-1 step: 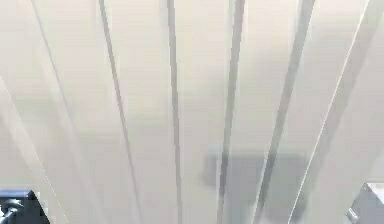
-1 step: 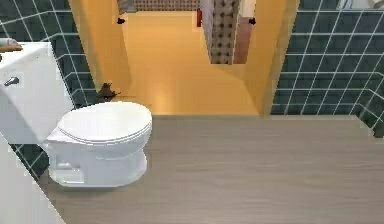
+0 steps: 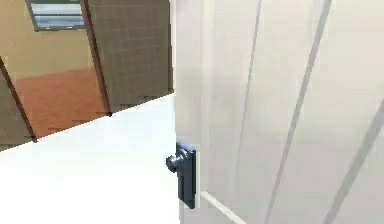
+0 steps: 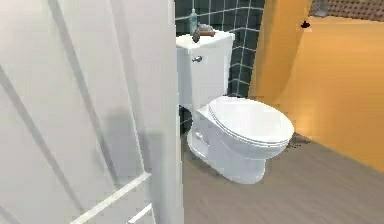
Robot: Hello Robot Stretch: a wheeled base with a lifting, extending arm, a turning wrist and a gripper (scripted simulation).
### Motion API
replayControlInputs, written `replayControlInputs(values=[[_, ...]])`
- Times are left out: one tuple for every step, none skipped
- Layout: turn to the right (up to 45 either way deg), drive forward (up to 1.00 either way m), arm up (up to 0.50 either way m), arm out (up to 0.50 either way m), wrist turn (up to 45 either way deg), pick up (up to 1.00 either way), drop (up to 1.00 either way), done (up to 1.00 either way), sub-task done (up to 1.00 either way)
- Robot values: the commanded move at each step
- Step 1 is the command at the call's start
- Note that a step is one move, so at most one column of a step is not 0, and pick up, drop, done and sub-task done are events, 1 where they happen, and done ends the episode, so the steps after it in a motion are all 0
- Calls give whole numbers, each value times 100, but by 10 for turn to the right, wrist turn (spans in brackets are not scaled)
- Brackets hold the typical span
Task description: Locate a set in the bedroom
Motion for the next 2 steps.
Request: replayControlInputs(values=[[-450, 0, 0, 0, 0, 0, 0, 0, 0], [-450, 0, 0, 0, 0, 0, 0, 0, 0]])
